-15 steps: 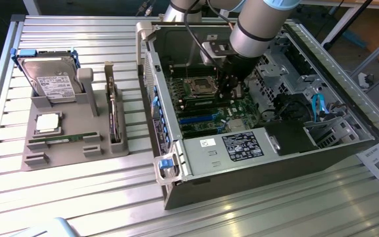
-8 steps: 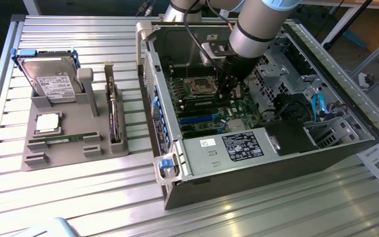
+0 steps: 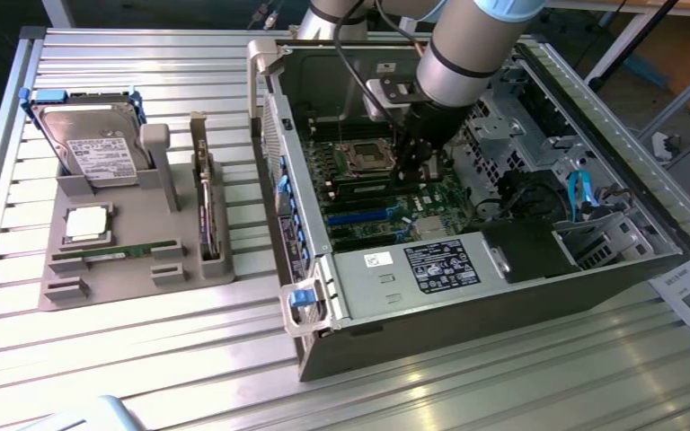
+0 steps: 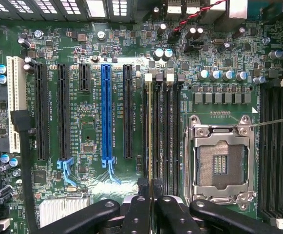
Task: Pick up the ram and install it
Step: 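Insert the ram into the slot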
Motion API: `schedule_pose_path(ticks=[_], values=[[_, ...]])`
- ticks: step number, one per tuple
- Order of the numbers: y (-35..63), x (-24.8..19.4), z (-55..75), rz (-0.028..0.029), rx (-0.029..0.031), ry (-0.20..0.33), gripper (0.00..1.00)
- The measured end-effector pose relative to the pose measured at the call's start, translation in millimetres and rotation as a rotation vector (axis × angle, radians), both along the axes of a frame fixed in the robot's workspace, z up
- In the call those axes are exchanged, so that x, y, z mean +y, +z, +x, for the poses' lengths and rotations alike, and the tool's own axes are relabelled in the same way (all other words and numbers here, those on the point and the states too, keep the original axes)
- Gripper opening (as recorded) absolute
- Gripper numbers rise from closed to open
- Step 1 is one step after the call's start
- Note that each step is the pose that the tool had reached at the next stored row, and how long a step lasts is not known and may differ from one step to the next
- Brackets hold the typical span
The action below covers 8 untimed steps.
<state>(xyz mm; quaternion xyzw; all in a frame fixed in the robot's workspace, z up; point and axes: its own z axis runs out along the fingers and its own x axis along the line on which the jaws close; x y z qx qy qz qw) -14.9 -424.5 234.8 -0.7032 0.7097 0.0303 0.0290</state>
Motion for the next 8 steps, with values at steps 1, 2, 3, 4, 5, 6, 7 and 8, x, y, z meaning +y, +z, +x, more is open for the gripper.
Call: schedule_pose_path(ticks=[1, 2, 3, 4, 5, 6, 7, 8], values=[[-0.5, 0.0, 0.0, 0.0002, -0.0003, 0.0, 0.12], [-0.5, 0.0, 0.0, 0.0001, -0.0003, 0.0, 0.12], [-0.5, 0.0, 0.0, 0.0001, -0.0003, 0.0, 0.12], [-0.5, 0.0, 0.0, 0.0001, -0.0003, 0.0, 0.12], [-0.5, 0.0, 0.0, 0.0001, -0.0003, 0.0, 0.12], [-0.5, 0.0, 0.0, 0.0, -0.0003, 0.0, 0.12], [-0.5, 0.0, 0.0, 0.0001, -0.0003, 0.0, 0.13], [-0.5, 0.0, 0.0, 0.0001, -0.0003, 0.0, 0.19]])
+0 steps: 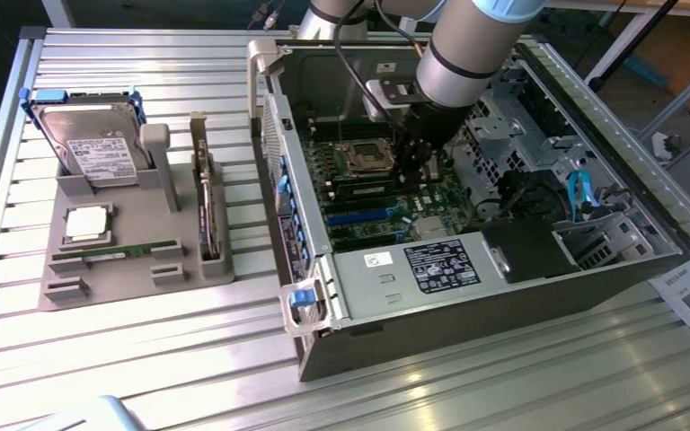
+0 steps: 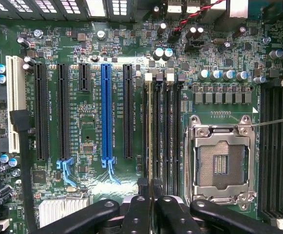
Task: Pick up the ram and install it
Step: 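Insert the ram into the slot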
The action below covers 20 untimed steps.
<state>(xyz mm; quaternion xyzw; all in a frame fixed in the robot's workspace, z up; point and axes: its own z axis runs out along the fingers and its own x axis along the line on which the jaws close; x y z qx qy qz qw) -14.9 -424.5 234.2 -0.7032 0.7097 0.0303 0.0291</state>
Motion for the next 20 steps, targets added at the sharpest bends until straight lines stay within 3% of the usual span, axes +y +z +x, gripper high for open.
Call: schedule_pose_path(ticks=[1, 2, 8, 11, 14, 20], values=[[0.0, 0.0, 0.0, 0.0, 0.0, 0.0, 0.19], [0.0, 0.0, 0.0, 0.0, 0.0, 0.0, 0.26], [4.4, 0.0, 0.0, -0.0009, -0.0001, 0.0, 0.26], [20.6, 0.5, 0.0, -0.0101, -0.0001, 0.0, 0.26], [39.9, 1.3, 0.0, -0.0238, 0.0, 0.0, 0.26], [60.7, 2.2, 0.0, -0.0427, 0.0, 0.0, 0.26]])
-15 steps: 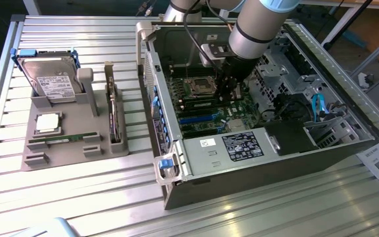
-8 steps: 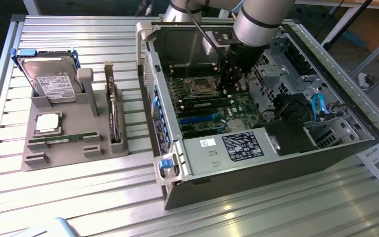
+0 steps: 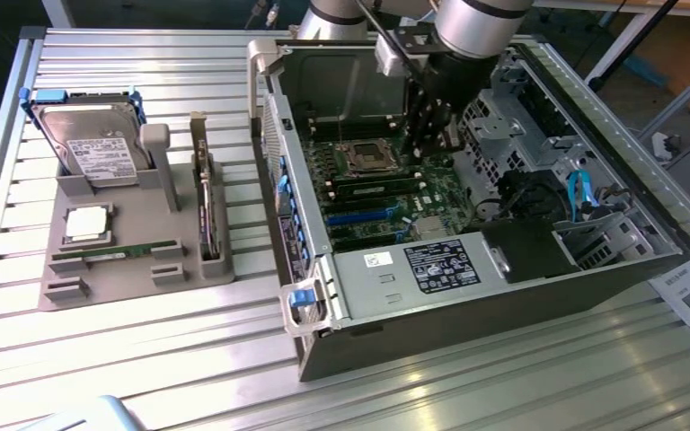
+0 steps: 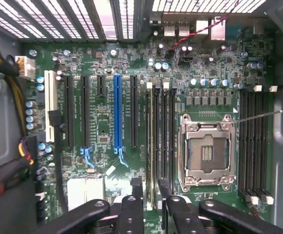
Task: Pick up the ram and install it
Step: 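Insert the ram into the slot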
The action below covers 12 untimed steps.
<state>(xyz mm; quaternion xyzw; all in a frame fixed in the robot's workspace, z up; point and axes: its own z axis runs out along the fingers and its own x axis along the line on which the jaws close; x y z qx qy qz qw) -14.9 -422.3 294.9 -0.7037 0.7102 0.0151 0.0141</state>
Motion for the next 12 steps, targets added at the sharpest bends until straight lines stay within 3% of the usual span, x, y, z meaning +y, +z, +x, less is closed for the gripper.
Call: schedule_pose_path(ticks=[5, 6, 12], values=[[16.4, 0.8, 0.0, -0.0202, 0.0, 0.0, 0.26], [24.9, 0.9, 0.0, -0.0273, 0.0, 0.0, 0.26], [45.4, 1.2, 0.0, -0.041, 0.0001, 0.0, 0.26]])
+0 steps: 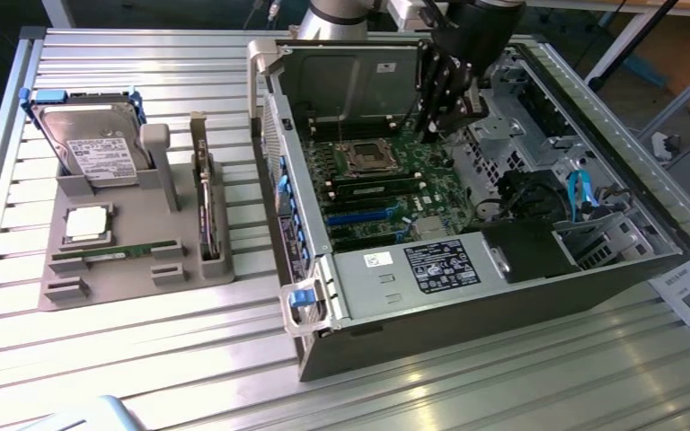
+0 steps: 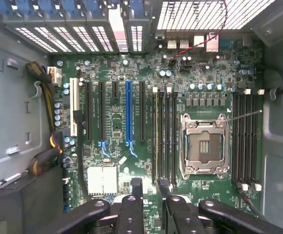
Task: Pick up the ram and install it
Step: 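Insert the ram into the slot, then press down the ram until it locks into place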
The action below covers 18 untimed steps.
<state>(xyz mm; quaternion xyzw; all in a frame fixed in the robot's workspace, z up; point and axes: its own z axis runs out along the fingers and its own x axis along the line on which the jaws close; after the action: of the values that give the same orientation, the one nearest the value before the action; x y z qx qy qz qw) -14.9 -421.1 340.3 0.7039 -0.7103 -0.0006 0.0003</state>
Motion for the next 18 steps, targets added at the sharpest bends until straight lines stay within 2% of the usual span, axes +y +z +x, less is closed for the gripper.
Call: schedule_pose_path(ticks=[14, 15, 17, 18], values=[[0.0, 0.0, 0.0, 0.0, -0.0001, 0.0, 0.26], [0.0, 0.0, 0.0, -0.0001, -0.0001, 0.0, 0.24], [0.0, 0.0, 0.0, -0.0001, 0.0, 0.0, 0.11], [0.0, 0.0, 0.0, -0.0001, -0.0001, 0.0, 0.11]])
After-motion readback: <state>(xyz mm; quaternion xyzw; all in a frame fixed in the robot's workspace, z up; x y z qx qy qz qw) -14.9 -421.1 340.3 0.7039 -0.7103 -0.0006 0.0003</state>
